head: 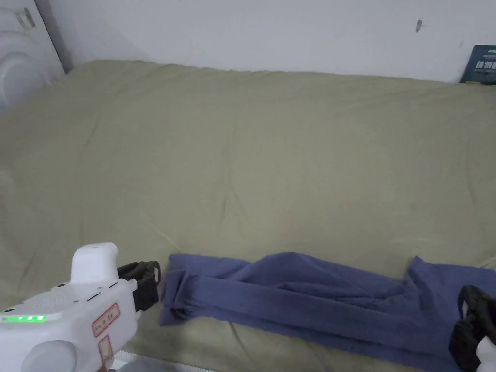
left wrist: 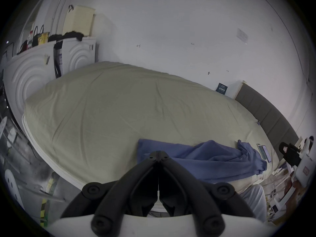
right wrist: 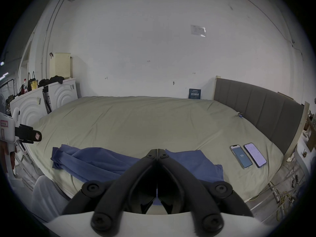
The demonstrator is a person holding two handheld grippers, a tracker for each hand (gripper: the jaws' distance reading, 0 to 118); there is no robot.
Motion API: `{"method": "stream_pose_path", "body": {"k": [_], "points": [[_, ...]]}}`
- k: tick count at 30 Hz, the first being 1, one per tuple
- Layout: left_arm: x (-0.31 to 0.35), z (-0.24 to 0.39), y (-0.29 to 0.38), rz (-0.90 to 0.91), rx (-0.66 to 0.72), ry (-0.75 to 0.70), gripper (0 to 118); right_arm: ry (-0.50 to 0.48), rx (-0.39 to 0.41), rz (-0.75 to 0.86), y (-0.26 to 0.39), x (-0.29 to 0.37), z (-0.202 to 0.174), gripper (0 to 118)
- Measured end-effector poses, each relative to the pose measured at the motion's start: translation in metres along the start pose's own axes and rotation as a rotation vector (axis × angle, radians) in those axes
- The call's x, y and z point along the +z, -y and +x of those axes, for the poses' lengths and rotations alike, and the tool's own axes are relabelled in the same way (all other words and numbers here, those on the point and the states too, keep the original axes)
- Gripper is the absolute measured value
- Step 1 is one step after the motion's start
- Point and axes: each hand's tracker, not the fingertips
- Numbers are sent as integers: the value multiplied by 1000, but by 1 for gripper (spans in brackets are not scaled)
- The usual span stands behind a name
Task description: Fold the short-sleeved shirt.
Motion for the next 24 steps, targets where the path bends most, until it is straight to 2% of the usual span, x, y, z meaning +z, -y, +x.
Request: {"method": "stream_pose_path", "body": {"k": [5,9,10,11,12,13,15,16,21,24], "points": [[-24,-48,-5,-80,232,169,0,10,17,-8,-5,4,-8,1],[-60,-75,-13,-166,337,279,0,2,52,-28,-7,4,-17,1],[-70,-81,-15,-202,361,319,11,11,65,-29,-7,4,-20,1],[-78,-86,-15,-212,391,352,40,10,68,-30,-9,4,-21,1],[-84,-84,-17,-241,418,413,85,5,66,-33,-10,4,-22,1],[-95,-88,-19,-298,455,474,85,4,62,-38,-12,3,-21,1],[-115,-89,-16,-391,469,503,116,2,47,-46,-14,1,-22,1],[-119,-91,-17,-366,471,500,118,-3,40,-51,-15,0,-22,1],[-147,-97,-11,-467,529,530,117,3,39,-68,-12,-5,-24,1],[-161,-92,-5,-532,583,681,117,3,37,-86,-10,-8,-24,1]]}}
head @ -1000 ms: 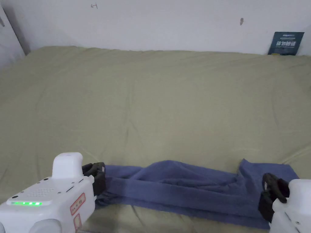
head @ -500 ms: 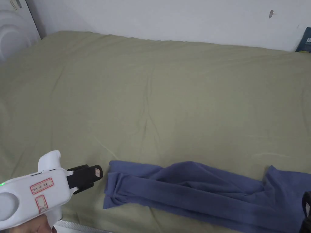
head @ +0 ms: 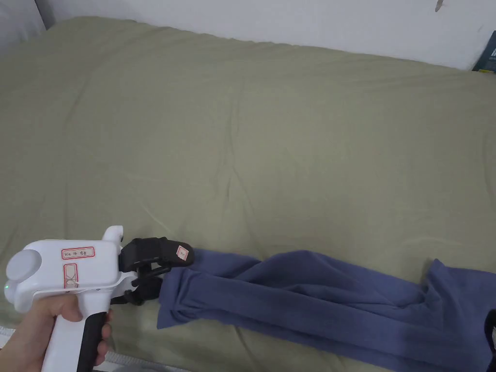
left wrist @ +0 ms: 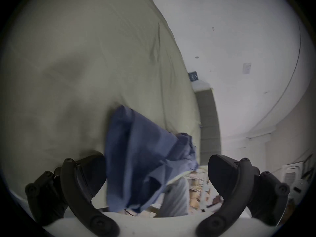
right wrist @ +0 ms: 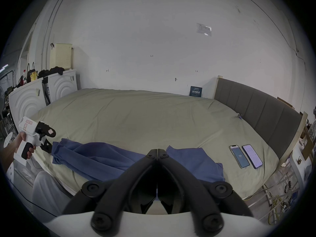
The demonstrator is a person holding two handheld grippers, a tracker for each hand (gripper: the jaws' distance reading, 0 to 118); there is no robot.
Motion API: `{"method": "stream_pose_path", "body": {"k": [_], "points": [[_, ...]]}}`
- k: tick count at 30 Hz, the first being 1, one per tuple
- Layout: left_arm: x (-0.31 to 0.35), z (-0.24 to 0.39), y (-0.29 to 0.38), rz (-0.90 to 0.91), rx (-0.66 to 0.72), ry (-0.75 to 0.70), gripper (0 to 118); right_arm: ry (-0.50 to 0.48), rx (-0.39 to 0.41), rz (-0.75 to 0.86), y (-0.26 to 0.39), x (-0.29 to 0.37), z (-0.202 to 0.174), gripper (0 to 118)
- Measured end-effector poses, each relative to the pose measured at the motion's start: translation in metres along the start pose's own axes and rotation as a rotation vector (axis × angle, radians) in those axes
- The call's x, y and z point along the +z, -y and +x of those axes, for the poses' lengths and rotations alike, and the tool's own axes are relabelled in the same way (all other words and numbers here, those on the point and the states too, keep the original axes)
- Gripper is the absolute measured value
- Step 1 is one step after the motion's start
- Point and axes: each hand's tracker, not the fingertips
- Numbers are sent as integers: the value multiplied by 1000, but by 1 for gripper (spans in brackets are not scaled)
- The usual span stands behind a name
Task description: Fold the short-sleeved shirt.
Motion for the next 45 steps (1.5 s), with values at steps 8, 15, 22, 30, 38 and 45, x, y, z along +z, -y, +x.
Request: {"method": "stream_pose_path", "body": {"k": [8,15,22,30,38,45], "points": [[-38,5,-8,-98,-10,-141,5,-21,-27,-19,3,-3,-2,1],[-11,20,-13,-33,-30,-141,4,-38,-28,-2,0,4,9,1],[54,48,-11,97,-80,-251,4,-59,-56,20,3,3,20,1],[67,117,16,154,-229,-446,4,-79,-67,26,9,3,31,1],[-24,208,62,71,-600,-734,4,-87,-102,10,22,11,43,1],[-137,221,90,-62,-694,-794,4,-90,-140,-20,35,15,56,1]]}}
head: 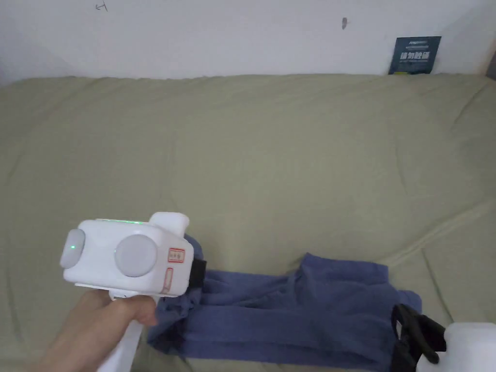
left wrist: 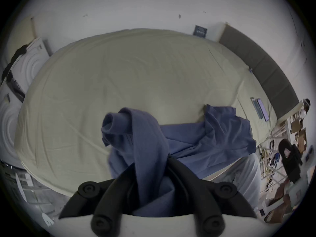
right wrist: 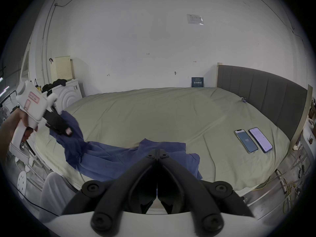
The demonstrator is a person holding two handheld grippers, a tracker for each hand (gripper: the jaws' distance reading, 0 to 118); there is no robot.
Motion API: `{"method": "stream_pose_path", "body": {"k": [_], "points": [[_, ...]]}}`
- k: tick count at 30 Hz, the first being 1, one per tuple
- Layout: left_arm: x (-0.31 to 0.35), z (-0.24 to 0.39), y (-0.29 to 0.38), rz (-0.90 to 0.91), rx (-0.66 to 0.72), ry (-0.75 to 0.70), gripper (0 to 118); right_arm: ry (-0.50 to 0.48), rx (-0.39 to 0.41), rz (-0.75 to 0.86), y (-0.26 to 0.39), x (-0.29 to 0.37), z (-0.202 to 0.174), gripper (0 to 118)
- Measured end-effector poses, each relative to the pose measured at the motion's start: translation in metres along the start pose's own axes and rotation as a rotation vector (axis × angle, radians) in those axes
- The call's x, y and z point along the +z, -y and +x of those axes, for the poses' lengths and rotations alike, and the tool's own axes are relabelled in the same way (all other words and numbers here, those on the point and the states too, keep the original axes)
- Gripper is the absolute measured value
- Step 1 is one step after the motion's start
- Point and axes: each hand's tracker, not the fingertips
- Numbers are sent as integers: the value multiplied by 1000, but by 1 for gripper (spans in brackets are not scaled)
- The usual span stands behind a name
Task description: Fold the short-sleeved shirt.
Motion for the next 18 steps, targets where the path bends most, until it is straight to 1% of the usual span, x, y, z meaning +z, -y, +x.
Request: {"method": "stream_pose_path", "body": {"k": [2,3,6,7,8,9,10,11,12,14,15,17,18], "points": [[-23,24,-1,-37,-61,-14,5,4,-18,-8,1,1,3,1],[-37,37,0,-44,-48,-5,5,-2,-20,-8,2,3,5,1],[-67,61,-1,-99,-86,4,5,4,-20,-12,5,4,7,1],[-73,64,-1,-94,-91,-1,7,6,-21,-15,6,4,9,1],[-78,66,-1,-98,-83,0,22,8,-23,-19,7,3,10,1],[-83,66,-2,-99,-67,31,60,6,-27,-26,8,2,12,1],[-90,67,-2,-115,-49,78,114,3,-30,-32,10,1,13,1],[-93,70,-1,-130,-42,93,117,5,-32,-36,11,0,14,1],[-88,74,-6,-48,-32,124,113,9,-33,-42,11,-1,16,1],[-82,70,-9,-84,-18,127,113,9,-39,-50,12,-3,18,1],[-65,71,-4,-81,-8,140,113,7,-44,-53,12,-3,19,1],[-45,61,-5,-55,20,189,107,2,-46,-59,11,-4,19,1],[-35,53,-6,-50,31,216,98,2,-46,-59,12,-5,19,1]]}}
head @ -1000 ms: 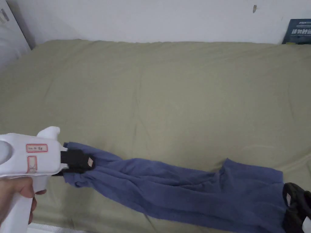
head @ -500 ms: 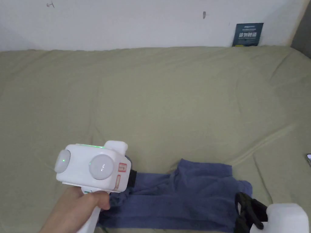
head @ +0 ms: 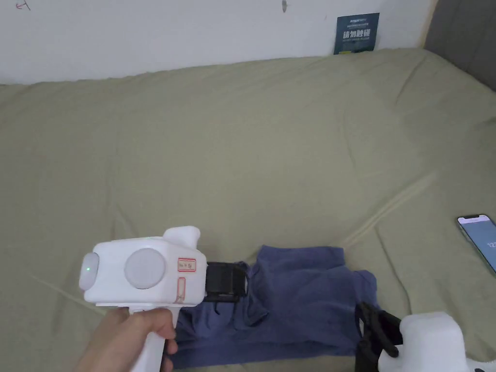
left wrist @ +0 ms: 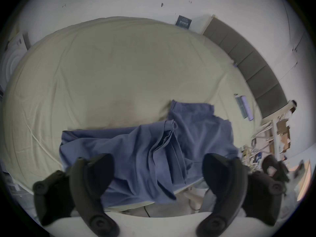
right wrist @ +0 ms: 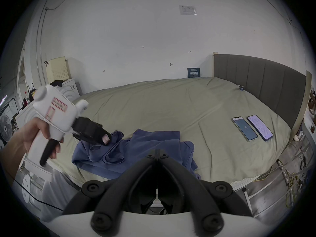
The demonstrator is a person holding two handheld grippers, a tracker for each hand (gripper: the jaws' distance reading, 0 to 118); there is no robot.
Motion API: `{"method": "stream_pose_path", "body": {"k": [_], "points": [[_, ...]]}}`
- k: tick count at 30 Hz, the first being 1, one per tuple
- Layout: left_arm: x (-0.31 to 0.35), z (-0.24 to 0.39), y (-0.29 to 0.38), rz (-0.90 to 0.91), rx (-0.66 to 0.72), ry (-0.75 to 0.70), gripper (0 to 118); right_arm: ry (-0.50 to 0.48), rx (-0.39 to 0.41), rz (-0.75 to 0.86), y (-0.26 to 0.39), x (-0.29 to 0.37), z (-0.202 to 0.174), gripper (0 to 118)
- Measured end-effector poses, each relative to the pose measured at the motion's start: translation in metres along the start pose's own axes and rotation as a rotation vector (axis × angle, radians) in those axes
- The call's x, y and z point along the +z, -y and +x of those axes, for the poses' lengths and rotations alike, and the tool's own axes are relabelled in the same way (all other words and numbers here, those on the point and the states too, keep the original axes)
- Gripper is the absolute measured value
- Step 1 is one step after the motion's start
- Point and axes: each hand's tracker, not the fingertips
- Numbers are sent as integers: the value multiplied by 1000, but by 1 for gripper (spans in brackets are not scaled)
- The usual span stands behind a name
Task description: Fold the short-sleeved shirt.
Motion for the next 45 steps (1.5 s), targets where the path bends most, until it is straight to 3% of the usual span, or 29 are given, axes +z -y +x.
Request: {"method": "stream_pose_path", "body": {"k": [1,3,8,15,18,23,27,31,33,37,38,39,40,41,43,45], "points": [[16,-4,-4,29,31,36,72,-1,0,-1,0,-1,0,1],[33,-20,-5,68,80,98,0,-8,-2,-9,0,-2,-1,1],[19,-57,3,41,87,72,0,-23,-18,-32,3,-5,-4,1],[-89,-40,18,-119,248,303,0,-24,-10,-72,6,-7,-10,1],[-106,-20,30,-93,218,332,0,-20,-4,-79,6,-6,-10,1],[-92,-36,21,-80,231,353,0,-31,10,-93,4,-10,-12,1],[-22,-52,12,40,168,327,0,-45,19,-86,-2,-15,-19,1],[44,-104,17,139,183,169,0,-80,40,-79,-9,-23,-29,1],[55,-132,27,147,221,63,0,-84,59,-77,-11,-26,-35,1],[38,-181,48,110,314,100,0,-98,71,-84,-11,-31,-42,1],[34,-187,50,113,325,143,13,-96,76,-89,-11,-32,-43,1],[30,-191,51,110,336,193,45,-95,78,-92,-10,-32,-45,1],[25,-193,51,111,350,240,96,-96,78,-100,-10,-33,-45,1],[21,-190,50,104,347,289,113,-98,79,-106,-9,-33,-46,1],[3,-191,49,63,365,411,113,-94,84,-116,-8,-34,-48,1],[-11,-193,46,52,389,441,112,-89,92,-123,-7,-33,-49,1]]}}
